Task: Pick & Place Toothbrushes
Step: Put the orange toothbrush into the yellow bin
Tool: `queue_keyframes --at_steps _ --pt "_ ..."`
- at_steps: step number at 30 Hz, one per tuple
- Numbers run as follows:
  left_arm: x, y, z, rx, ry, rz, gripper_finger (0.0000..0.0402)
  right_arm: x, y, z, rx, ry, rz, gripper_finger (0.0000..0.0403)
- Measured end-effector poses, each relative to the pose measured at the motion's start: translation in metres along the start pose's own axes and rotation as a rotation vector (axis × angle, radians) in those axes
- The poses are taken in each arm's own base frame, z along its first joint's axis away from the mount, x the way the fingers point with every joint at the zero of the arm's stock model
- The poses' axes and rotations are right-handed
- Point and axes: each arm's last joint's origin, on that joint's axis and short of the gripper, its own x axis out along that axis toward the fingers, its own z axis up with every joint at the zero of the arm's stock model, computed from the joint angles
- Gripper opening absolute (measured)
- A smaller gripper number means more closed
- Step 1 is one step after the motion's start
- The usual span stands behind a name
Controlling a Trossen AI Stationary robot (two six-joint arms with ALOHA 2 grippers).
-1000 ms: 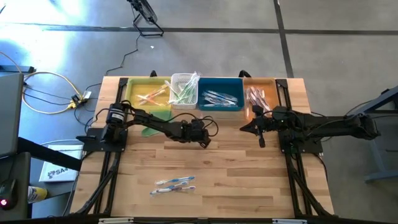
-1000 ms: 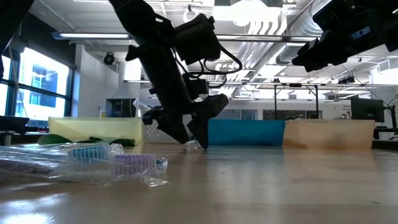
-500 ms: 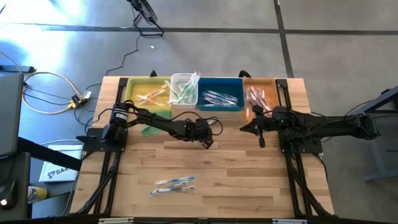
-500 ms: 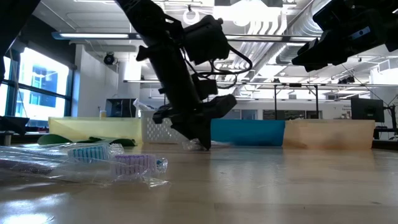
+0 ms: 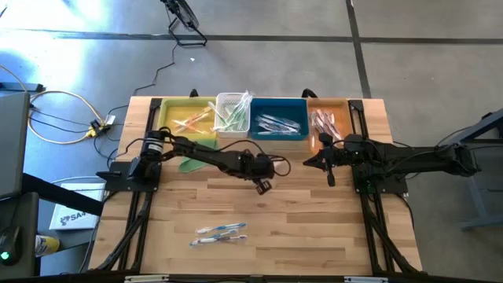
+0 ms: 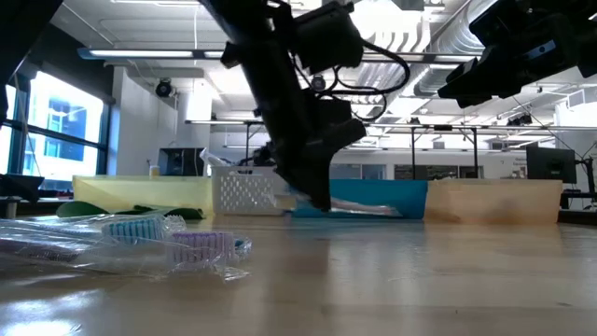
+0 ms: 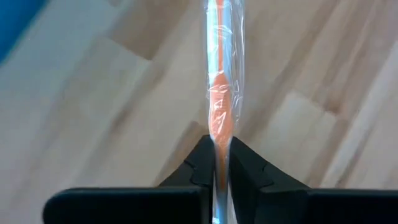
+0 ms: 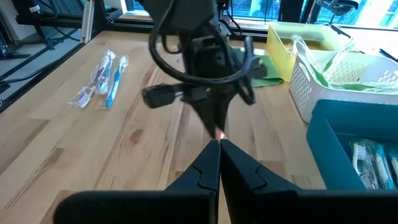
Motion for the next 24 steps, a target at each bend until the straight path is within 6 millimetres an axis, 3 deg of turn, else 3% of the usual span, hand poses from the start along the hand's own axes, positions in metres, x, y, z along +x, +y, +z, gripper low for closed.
queue_keyframes --at_steps 6,14,24 --pt "-0.03 0.0 0.022 0.098 0.076 0.104 0.0017 0.0 0.0 0.0 0.001 0.003 0.0 0.0005" --pt "-0.088 0.007 0.052 0.222 0.16 0.269 0.0017 0.0 0.0 -0.001 0.001 0.007 0.001 0.0005" --pt "-0.158 0.023 0.074 0.293 0.201 0.405 0.0017 0.0 0.0 -0.001 0.002 0.009 0.001 0.0005"
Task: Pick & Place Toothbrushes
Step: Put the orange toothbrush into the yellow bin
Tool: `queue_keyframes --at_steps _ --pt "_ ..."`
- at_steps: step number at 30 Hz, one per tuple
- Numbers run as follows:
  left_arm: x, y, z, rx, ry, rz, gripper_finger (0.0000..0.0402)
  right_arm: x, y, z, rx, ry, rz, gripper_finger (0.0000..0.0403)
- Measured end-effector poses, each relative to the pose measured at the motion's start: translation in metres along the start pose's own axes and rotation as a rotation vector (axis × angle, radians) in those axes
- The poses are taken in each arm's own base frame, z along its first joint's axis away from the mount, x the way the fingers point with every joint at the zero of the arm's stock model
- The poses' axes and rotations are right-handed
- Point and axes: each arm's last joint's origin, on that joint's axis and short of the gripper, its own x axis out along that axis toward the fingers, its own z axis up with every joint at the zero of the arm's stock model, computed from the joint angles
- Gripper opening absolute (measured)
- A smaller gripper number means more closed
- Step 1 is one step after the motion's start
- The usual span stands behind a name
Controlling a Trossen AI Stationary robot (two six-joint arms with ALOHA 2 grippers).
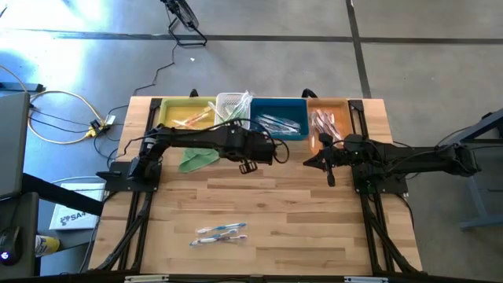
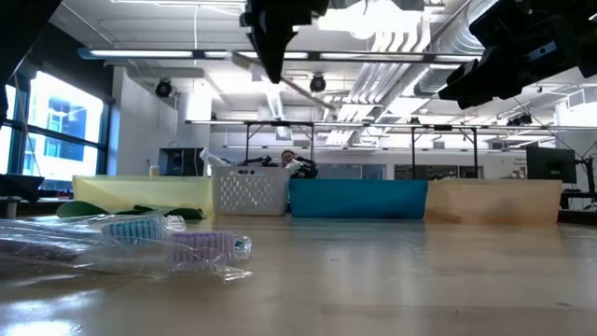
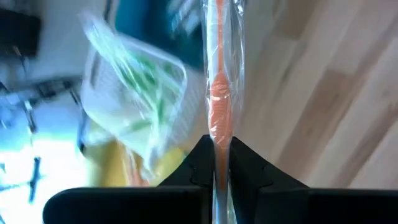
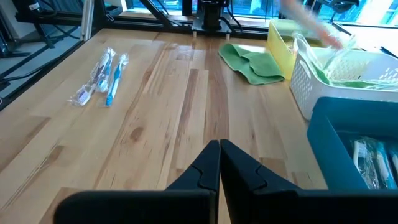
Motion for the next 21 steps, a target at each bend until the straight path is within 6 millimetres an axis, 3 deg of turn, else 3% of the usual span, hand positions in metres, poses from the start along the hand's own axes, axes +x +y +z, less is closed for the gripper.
queue_keyframes --at_steps 5,8,21 --pt "-0.021 0.024 -0.002 0.018 -0.071 0.01 0.0018 0.0 0.0 -0.001 0.002 0.01 0.001 0.0005" --pt "-0.024 0.035 -0.002 -0.015 -0.1 0.036 0.0018 0.0 0.0 -0.001 0.001 0.013 0.001 0.0005" --pt "0.011 0.093 0.013 -0.001 -0.029 0.026 0.0018 0.0 0.0 -0.002 -0.004 0.02 0.002 0.0005"
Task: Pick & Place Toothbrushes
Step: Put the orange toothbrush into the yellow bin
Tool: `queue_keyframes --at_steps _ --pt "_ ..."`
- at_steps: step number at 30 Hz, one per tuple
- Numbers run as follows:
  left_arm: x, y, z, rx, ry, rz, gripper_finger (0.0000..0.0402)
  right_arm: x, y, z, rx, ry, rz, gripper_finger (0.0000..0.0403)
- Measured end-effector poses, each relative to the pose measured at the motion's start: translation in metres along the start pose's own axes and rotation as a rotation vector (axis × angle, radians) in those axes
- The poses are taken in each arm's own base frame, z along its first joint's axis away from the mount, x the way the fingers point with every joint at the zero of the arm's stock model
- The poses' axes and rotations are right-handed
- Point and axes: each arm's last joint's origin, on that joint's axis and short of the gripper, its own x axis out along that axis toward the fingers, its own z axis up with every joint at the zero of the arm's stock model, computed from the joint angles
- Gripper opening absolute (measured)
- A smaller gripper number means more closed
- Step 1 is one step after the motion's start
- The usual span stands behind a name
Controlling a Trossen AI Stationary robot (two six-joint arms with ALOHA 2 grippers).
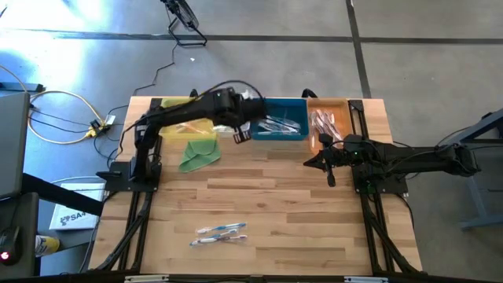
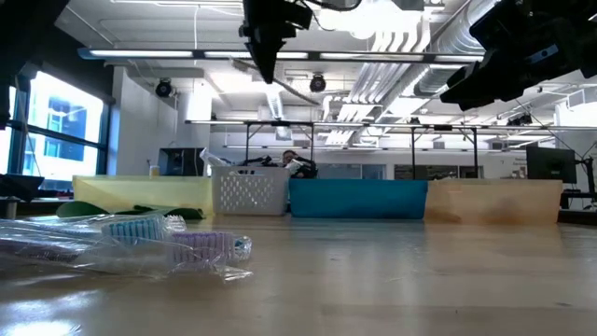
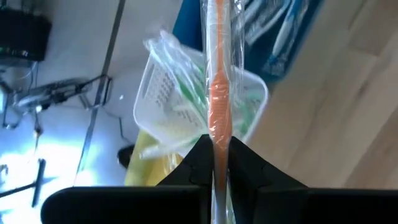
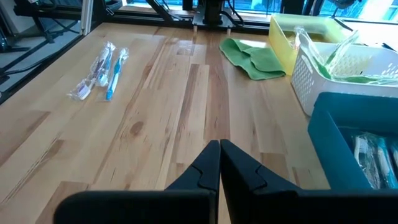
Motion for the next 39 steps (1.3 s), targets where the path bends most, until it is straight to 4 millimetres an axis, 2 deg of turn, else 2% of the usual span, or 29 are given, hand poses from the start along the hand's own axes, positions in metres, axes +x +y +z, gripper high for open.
queue_keyframes --at_steps 5,11,17,23,29,32,34,37,39 --pt "0.014 0.021 0.015 0.046 -0.097 -0.068 0.0017 0.0 0.0 0.0 0.0 0.001 0.0 0.0005" --pt "0.022 0.041 0.038 0.13 -0.339 -0.218 0.0017 0.0 0.0 0.0 0.005 0.001 0.0 0.0005" --pt "0.032 0.067 0.044 0.223 -0.42 -0.156 0.0017 0.0 0.0 0.0 0.061 0.001 0.0 0.0005" --pt "0.06 0.112 0.033 0.295 -0.349 -0.092 0.0017 0.0 -0.001 0.002 0.134 -0.015 -0.023 0.0005" --pt "0.116 0.154 0.006 0.228 -0.29 -0.233 0.0017 -0.001 -0.006 0.008 0.202 -0.092 -0.194 0.0005" --pt "0.145 0.162 -0.01 0.202 -0.254 -0.283 0.0017 -0.002 -0.008 0.012 0.205 -0.133 -0.254 0.0005" --pt "0.156 0.161 -0.016 0.208 -0.238 -0.3 0.0017 -0.002 -0.009 0.014 0.205 -0.156 -0.28 0.0005" --pt "0.164 0.16 -0.025 0.22 -0.218 -0.31 0.0017 -0.002 -0.01 0.014 0.212 -0.161 -0.289 0.0005" --pt "0.163 0.16 -0.028 0.23 -0.242 -0.29 0.0017 -0.002 -0.01 0.015 0.221 -0.166 -0.287 0.0005"
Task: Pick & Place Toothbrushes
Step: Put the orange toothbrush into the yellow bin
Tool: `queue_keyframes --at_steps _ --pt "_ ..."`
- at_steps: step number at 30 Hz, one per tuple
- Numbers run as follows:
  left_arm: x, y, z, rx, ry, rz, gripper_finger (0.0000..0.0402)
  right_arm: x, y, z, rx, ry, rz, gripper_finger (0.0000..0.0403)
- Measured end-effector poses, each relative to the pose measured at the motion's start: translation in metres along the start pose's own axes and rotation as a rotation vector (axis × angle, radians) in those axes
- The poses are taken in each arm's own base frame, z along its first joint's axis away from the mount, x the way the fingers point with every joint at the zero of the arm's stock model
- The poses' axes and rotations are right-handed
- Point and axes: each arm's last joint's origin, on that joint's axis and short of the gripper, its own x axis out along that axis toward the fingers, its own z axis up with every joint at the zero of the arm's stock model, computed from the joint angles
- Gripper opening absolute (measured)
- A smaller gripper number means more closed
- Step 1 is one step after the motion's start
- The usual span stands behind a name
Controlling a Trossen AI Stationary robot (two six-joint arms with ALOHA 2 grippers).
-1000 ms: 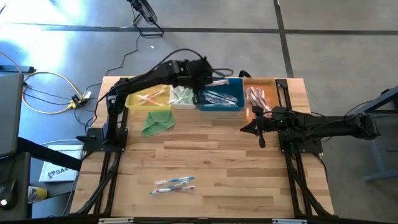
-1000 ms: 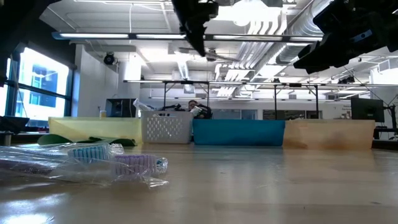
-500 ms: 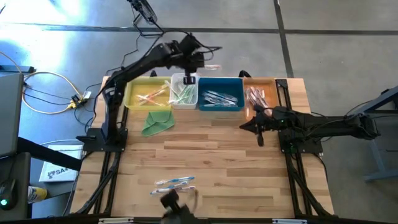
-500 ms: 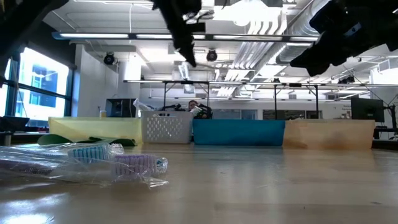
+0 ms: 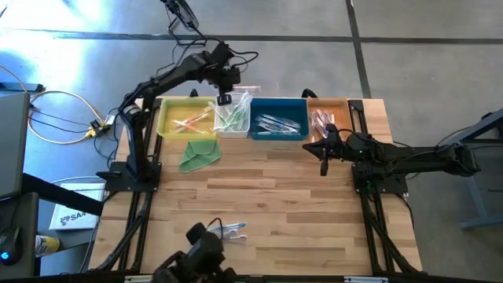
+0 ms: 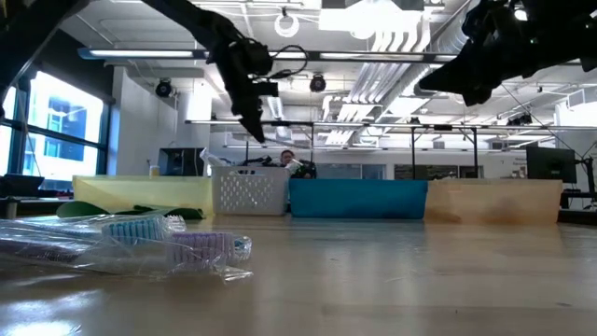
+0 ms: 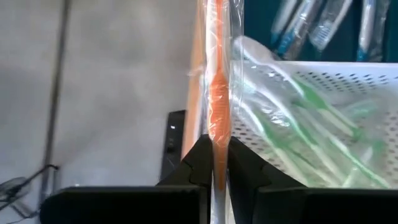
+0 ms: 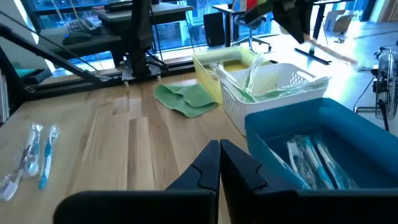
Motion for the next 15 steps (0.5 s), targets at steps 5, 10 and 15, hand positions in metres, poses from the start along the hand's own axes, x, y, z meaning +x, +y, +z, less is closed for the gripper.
queue_keyframes --at_steps 5,10,15 --pt "-0.033 0.001 -0.013 -0.026 -0.072 0.082 0.0017 0.0 -0.001 0.0 0.011 -0.006 -0.039 0.0005" --pt "-0.067 -0.017 -0.042 -0.069 -0.106 0.139 0.0017 0.0 -0.002 0.0 0.011 -0.011 -0.078 0.0005" --pt "-0.086 -0.046 -0.083 -0.162 -0.137 0.197 0.0017 0.0 -0.002 0.0 0.012 -0.012 -0.078 0.0005"
